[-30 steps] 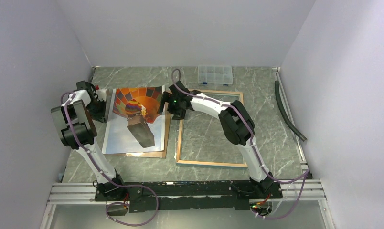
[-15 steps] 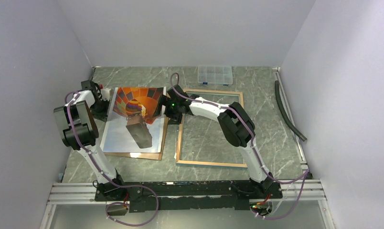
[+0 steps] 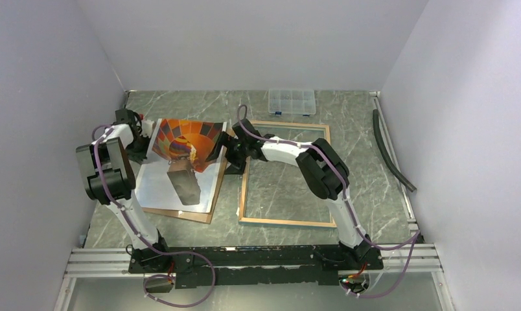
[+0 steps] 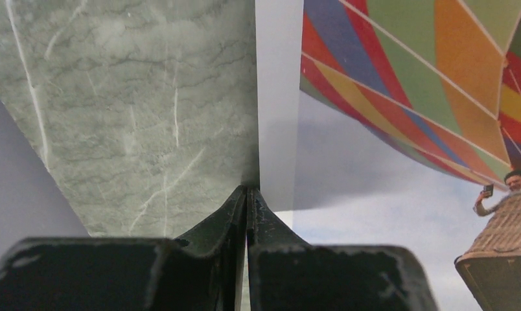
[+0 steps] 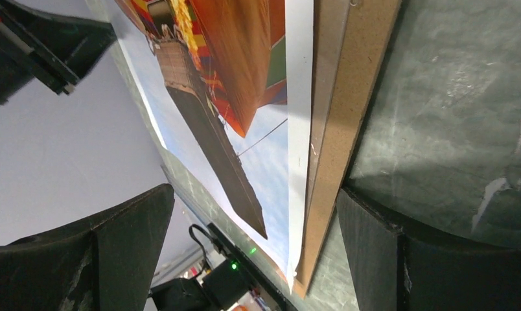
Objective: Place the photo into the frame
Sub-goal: Adjust the photo at the center of the board.
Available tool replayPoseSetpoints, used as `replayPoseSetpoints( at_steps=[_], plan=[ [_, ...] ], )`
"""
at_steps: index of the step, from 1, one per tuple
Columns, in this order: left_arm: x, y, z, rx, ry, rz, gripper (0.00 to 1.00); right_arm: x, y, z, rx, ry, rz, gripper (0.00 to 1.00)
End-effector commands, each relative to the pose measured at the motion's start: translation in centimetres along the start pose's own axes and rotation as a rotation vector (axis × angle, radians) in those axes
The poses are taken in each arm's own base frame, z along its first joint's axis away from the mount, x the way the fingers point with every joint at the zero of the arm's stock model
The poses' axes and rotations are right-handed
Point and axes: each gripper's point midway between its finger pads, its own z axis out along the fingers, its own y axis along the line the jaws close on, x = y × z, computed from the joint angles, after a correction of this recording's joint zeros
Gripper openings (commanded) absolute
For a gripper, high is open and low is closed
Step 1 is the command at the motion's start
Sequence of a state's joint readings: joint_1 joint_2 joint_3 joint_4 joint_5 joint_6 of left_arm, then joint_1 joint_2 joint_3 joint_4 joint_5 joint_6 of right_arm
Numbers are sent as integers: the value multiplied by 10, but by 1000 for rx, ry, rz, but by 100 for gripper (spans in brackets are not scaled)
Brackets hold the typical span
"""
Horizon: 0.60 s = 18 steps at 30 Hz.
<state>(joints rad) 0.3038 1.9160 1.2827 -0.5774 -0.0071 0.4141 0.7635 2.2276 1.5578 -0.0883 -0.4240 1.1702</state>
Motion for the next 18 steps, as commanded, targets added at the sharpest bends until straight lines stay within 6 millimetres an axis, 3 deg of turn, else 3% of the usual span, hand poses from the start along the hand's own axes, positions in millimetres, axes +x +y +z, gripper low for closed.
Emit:
replayPoseSetpoints(
  at_steps=[1, 9, 18],
  plan=[
    [0, -61, 5, 194, 46, 33, 10, 40, 50, 8, -135, 134, -96, 100],
    [-31, -41, -13, 150, -30, 17, 24, 1, 21, -20, 51, 37, -147, 100],
    [-13, -44, 7, 137, -3, 4, 25, 16, 0, -2, 54, 47, -59, 100]
  ],
)
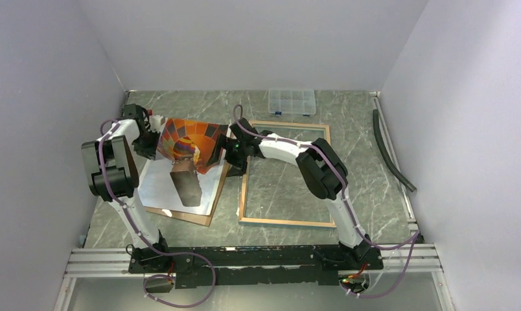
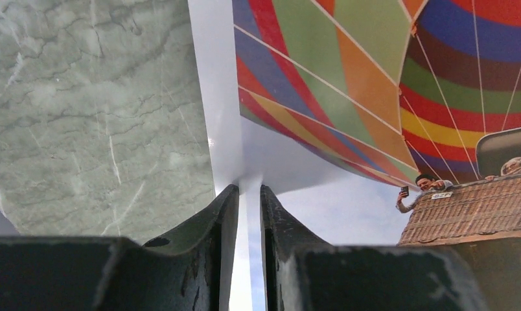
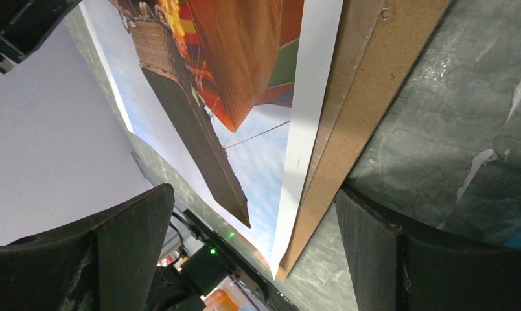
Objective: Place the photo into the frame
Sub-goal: Adjust the photo at the center of the board.
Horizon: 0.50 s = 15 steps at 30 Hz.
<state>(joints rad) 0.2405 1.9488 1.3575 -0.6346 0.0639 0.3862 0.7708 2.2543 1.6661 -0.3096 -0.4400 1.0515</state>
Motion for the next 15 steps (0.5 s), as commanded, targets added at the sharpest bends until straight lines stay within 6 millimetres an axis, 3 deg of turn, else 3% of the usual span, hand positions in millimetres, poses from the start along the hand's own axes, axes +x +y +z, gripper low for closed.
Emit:
replayPoseSetpoints(
  at_steps=[1, 5, 10, 12, 15],
  plan=[
    [15, -12, 12, 42, 20, -31, 25, 5, 10, 3, -54, -22, 16, 100],
    [17, -14, 10, 46, 16, -30, 25, 4, 7, 3, -41, -27, 22, 100],
    [-7, -14, -32, 148, -70, -70, 26, 5, -5, 1, -21, -36, 44, 100],
    [-12, -4, -48, 156, -100, -96, 30, 6, -9, 0, -14, -38, 52, 100],
    [-3, 25, -59, 84, -106, -106, 39, 7, -12, -2, -7, -51, 57, 100]
  ],
)
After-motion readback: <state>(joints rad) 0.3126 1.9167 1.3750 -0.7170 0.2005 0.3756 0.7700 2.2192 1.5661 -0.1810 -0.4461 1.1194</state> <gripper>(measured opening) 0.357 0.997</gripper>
